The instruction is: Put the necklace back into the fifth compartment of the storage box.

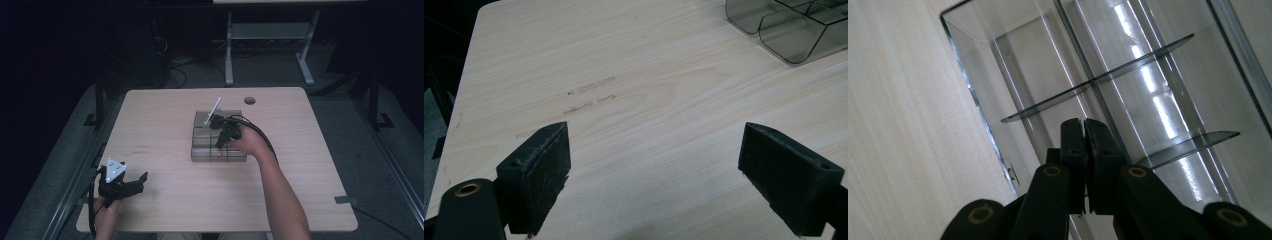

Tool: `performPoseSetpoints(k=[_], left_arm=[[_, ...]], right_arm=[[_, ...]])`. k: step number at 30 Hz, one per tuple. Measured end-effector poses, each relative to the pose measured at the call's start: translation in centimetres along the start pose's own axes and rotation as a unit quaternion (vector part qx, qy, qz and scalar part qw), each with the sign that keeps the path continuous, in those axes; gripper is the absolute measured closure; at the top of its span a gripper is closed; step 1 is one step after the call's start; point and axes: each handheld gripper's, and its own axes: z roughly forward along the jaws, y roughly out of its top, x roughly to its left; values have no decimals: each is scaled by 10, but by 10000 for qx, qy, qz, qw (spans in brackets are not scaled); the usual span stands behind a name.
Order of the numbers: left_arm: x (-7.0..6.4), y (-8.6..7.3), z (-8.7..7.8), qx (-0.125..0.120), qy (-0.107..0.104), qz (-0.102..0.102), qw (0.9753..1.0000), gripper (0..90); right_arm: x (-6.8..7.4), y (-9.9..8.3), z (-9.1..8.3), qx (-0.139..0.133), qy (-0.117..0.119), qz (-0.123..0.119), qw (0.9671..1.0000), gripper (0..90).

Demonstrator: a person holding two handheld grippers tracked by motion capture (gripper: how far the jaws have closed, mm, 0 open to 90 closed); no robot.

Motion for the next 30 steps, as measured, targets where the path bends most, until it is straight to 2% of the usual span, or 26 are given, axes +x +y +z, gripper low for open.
performPoseSetpoints(k=[4, 8, 20, 26, 30], left_arm=[[0, 0, 0, 6, -13, 66, 10000, 130], [1, -1, -1, -43, 17, -29, 10000, 130], [0, -1, -2, -22, 18, 30, 10000, 130], [0, 0, -1, -31, 33, 18, 10000, 130], [0, 0, -1, 9, 36, 89, 10000, 130]], right_arm=[[1, 0, 3, 0, 7, 16, 10000, 864], [-1, -2, 5, 17, 5, 61, 10000, 864], [0, -6, 5, -17, -27, 111, 9999, 808], [2, -7, -1, -107, -28, 103, 9999, 781], [3, -9, -5, -160, -24, 56, 9999, 767]])
